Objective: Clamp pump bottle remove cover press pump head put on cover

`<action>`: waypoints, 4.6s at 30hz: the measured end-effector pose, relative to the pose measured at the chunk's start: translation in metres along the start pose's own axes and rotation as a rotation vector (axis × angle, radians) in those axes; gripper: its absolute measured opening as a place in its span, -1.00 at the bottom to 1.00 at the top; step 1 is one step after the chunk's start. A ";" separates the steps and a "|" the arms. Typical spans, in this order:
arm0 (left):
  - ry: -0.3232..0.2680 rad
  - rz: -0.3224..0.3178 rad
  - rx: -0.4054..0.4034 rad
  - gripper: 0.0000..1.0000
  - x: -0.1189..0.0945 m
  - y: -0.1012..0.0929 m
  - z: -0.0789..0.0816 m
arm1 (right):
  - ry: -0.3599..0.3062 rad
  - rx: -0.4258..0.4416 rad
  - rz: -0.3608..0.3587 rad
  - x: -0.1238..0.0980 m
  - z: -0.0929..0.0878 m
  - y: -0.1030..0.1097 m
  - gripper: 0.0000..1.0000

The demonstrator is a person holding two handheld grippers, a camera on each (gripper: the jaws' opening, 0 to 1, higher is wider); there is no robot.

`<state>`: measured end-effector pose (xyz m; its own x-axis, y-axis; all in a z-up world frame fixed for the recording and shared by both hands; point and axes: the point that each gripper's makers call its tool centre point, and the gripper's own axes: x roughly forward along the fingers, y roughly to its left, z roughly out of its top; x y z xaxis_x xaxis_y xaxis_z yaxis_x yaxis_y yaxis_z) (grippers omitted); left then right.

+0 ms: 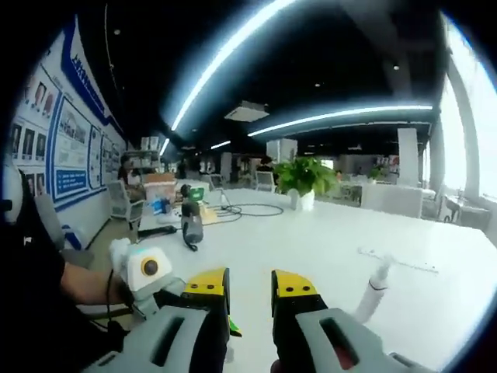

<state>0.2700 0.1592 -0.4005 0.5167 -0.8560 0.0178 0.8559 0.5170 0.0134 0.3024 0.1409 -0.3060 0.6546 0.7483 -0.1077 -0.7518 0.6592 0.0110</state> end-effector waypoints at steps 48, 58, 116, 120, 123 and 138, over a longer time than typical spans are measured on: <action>0.014 0.033 0.007 -0.70 0.000 0.007 -0.002 | -0.029 0.012 -0.425 -0.072 -0.092 -0.053 -0.58; 0.020 0.038 0.014 -0.70 0.000 0.007 -0.003 | -0.052 0.053 -0.438 -0.080 -0.109 -0.054 -0.61; 0.014 0.035 -0.011 -0.71 0.000 0.011 -0.003 | 0.042 -0.040 -0.383 -0.069 -0.127 -0.047 -0.81; 0.014 0.032 -0.005 -0.71 0.000 0.011 -0.003 | 0.029 -0.039 -0.384 -0.069 -0.125 -0.048 -0.81; 0.013 0.032 -0.002 -0.71 0.000 0.010 -0.003 | 0.020 -0.032 -0.388 -0.070 -0.124 -0.048 -0.81; 0.013 0.035 0.000 -0.71 -0.001 0.010 -0.003 | -0.019 0.000 -0.397 -0.076 -0.103 -0.045 -0.82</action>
<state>0.2787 0.1650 -0.4034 0.5470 -0.8371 0.0053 0.8370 0.5470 0.0131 0.2787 0.0465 -0.4006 0.8957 0.4364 -0.0854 -0.4400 0.8976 -0.0279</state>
